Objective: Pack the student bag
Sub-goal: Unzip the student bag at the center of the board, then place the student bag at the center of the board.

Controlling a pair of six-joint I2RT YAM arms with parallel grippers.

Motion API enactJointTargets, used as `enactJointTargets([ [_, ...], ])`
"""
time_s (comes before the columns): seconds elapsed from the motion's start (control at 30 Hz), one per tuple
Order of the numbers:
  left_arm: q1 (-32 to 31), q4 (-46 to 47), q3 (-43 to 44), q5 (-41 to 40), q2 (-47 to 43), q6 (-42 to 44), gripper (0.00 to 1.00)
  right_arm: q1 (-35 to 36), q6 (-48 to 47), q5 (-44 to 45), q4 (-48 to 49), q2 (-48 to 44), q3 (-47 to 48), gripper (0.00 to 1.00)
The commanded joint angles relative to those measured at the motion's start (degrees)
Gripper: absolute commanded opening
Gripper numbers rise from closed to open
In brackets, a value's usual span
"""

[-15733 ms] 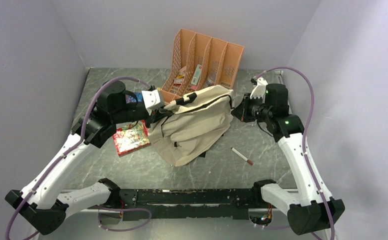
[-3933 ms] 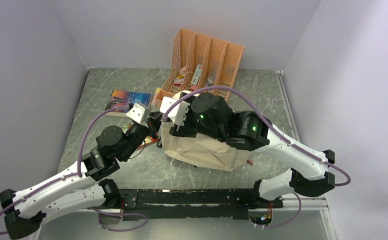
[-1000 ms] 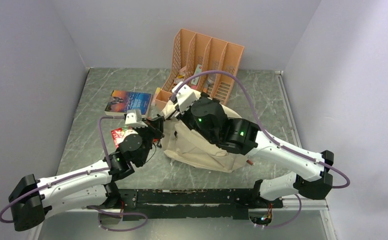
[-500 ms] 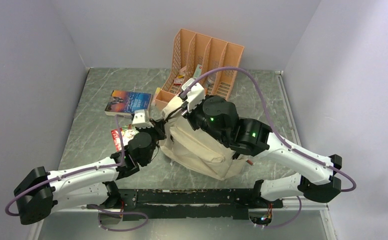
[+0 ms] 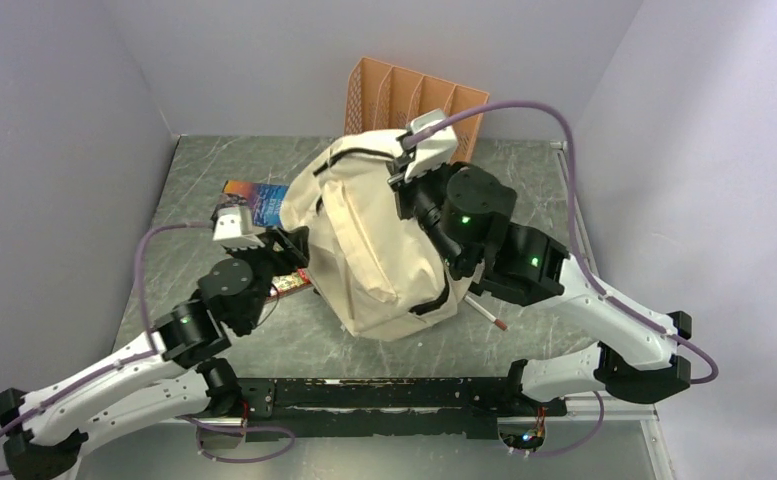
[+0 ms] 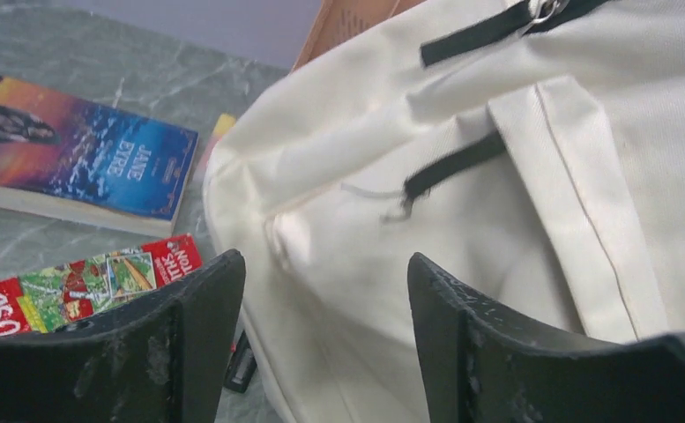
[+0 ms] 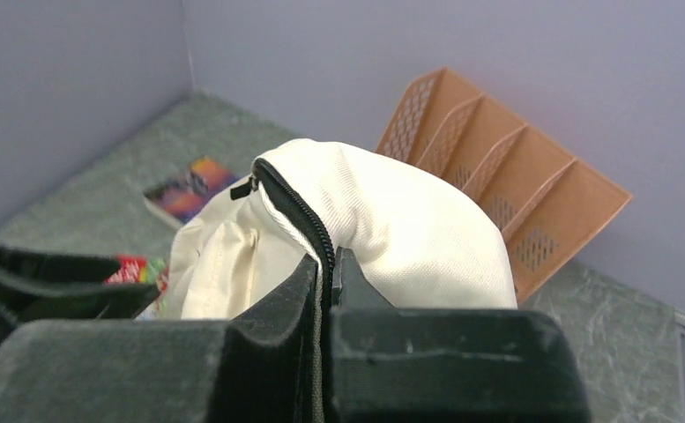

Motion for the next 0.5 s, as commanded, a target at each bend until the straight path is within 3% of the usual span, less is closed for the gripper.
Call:
enactJointTargets([
  [0.0,0.28,-10.84,5.85,-0.30,-3.87,0.88,0.74,-0.14,1.57,4.26,11.20,0.39,7.24,0.00],
  [0.27,0.28,-18.73,12.93,-1.99,-8.93,2.60,0.86,-0.43,6.55,6.31,28.31,5.12,6.03,0.00],
  [0.47,0.27,-18.93,16.85,0.67,-10.43,7.70,0.89,-3.42,16.09,-1.08,25.83,15.45,14.28,0.00],
])
